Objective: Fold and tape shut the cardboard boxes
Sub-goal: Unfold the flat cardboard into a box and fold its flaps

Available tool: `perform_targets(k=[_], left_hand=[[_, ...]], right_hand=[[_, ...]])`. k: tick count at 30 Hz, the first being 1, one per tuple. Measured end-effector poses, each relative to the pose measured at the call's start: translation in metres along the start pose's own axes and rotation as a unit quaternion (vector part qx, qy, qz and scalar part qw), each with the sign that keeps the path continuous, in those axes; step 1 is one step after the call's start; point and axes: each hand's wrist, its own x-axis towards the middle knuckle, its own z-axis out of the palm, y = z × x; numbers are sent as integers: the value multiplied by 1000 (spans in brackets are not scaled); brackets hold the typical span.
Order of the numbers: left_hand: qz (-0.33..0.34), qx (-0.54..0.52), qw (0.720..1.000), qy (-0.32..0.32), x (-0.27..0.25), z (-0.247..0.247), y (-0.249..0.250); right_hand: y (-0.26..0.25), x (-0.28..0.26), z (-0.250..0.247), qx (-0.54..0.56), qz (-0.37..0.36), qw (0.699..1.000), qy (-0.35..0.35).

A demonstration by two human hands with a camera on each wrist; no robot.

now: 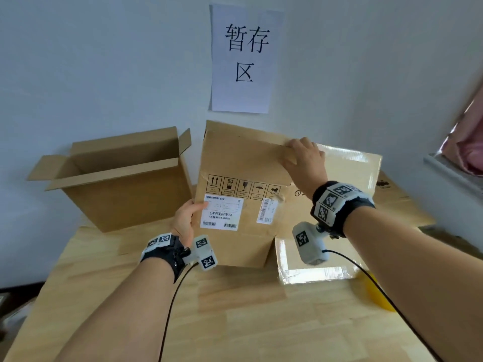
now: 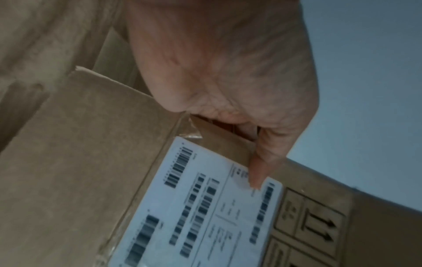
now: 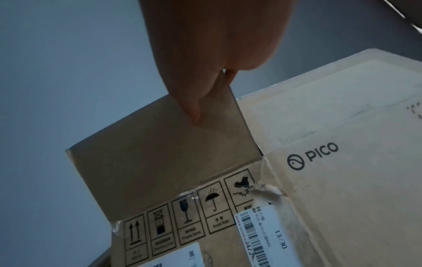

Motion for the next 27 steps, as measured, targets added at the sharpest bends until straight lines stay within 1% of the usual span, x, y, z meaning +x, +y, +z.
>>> perform_targets(k=[3,6,7,10,11,12,14,16,18,24,26,27], left_hand=[[19,38,999,21,8,3,8],[59,70,996,17,12,5,23],[78,72,994,27,12,5,31],[121,36,989,74,13,11,63],[132,48,987,80,14,15,74],[146,86,982,79,14,19,85],[182,199,961,67,13,29,104],[220,309,924,37,14,40,123],[240,384,892,-1,16,52,143],[233,496,833,-79,17,83,183],[212,516,824,-99,17,86,189],[197,516,827,-100,17,86,191]], right_hand=[[-9,7,1,40,1,999,0],[-14,11,3,57,0,998,1],[-13,10,3,69,-1,998,1],[-10,4,3,106,11,994,3],[-10,2,4,107,15,994,0],[-10,1,4,106,16,994,-6],[-11,0,3,102,13,994,-21],[-12,1,-1,95,1,995,-29],[-10,0,-7,92,-1,995,-28],[3,-6,-29,76,10,997,-28],[6,-8,-37,72,20,997,-30],[7,-9,-40,71,24,997,-32]])
